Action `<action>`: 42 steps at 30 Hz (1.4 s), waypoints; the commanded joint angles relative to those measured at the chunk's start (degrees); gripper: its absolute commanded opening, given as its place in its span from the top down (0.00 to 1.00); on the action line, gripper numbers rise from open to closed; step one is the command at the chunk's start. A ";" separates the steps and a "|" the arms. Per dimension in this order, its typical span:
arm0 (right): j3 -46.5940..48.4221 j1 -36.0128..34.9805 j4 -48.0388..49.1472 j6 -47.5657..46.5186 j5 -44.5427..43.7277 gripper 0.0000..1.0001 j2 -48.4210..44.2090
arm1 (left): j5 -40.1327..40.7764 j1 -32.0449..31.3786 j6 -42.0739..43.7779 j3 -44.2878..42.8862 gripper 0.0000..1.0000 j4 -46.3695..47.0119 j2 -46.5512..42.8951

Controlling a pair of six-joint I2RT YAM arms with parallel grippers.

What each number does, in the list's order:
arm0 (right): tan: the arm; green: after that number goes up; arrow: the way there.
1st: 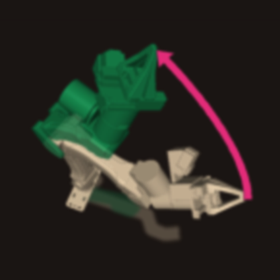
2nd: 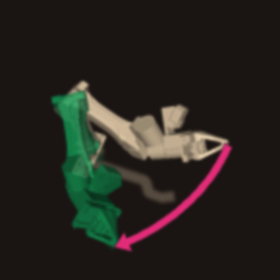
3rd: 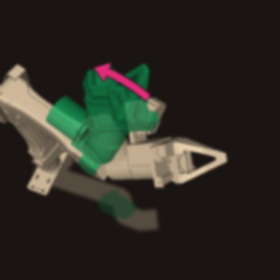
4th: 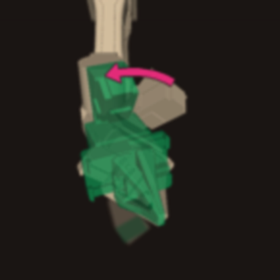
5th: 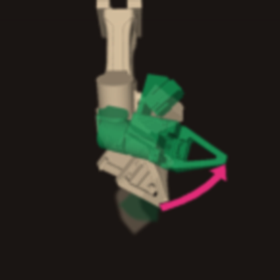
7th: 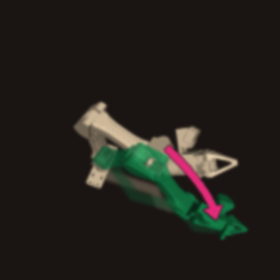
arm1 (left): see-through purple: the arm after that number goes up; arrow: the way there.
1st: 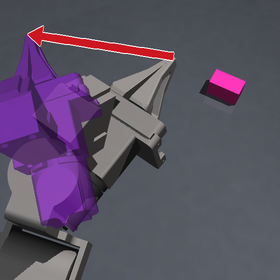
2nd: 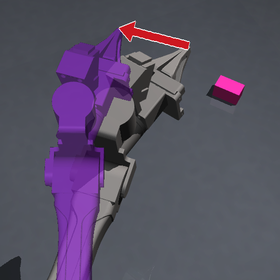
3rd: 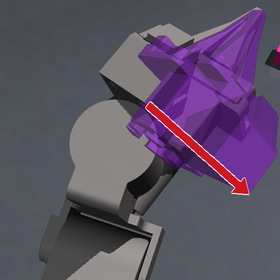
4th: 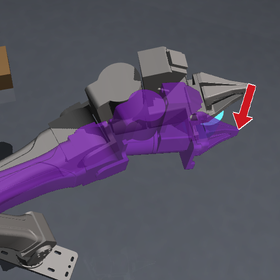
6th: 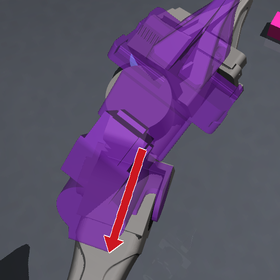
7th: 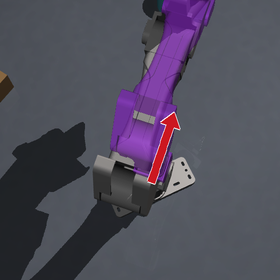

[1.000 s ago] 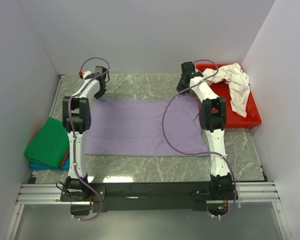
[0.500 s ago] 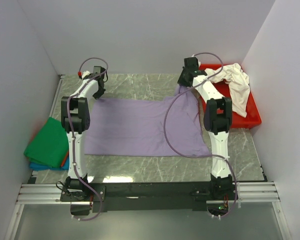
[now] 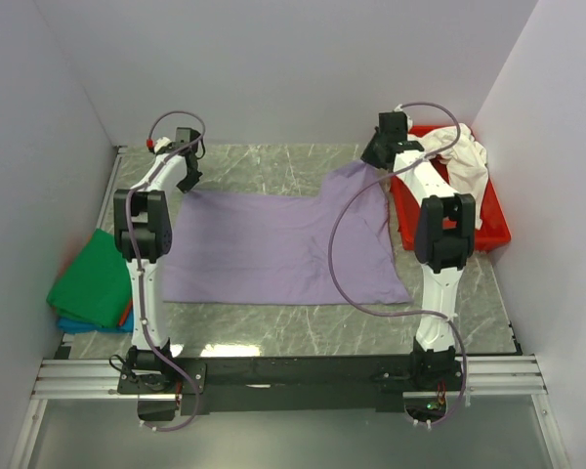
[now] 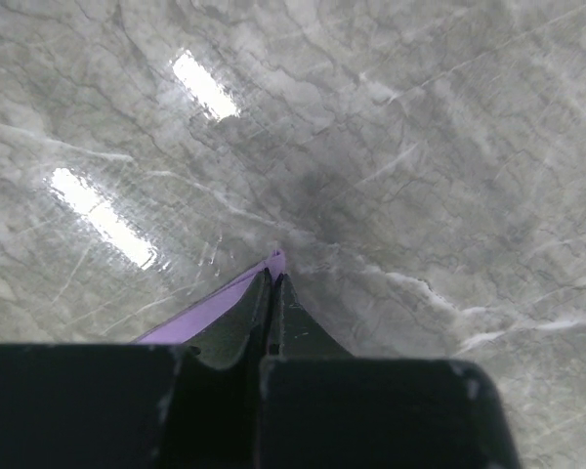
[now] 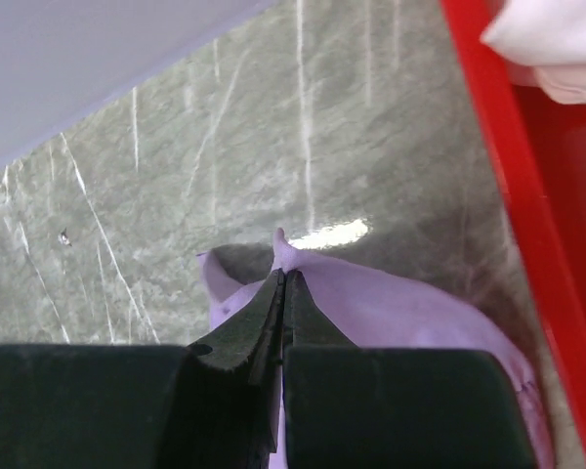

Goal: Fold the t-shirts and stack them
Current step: Fold the tshirt

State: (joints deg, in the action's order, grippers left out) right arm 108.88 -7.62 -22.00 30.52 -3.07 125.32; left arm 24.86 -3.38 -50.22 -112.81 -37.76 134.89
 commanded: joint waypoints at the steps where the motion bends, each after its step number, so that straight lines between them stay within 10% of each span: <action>1: -2.00 1.55 5.20 2.34 2.36 1.00 -3.94 | -0.43 0.74 1.00 -0.12 1.00 1.72 -4.46; 22: -18.34 3.57 11.53 5.86 10.54 1.00 -17.90 | -2.62 1.79 0.91 2.95 1.00 1.81 -8.23; 42: -52.44 3.49 16.46 12.45 9.93 1.00 -46.72 | -4.03 2.76 -7.18 29.57 1.00 6.73 -28.00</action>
State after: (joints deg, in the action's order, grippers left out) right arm 58.52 -4.54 -8.47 41.41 7.97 83.29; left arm 20.36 -0.93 -55.66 -85.17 -33.45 112.51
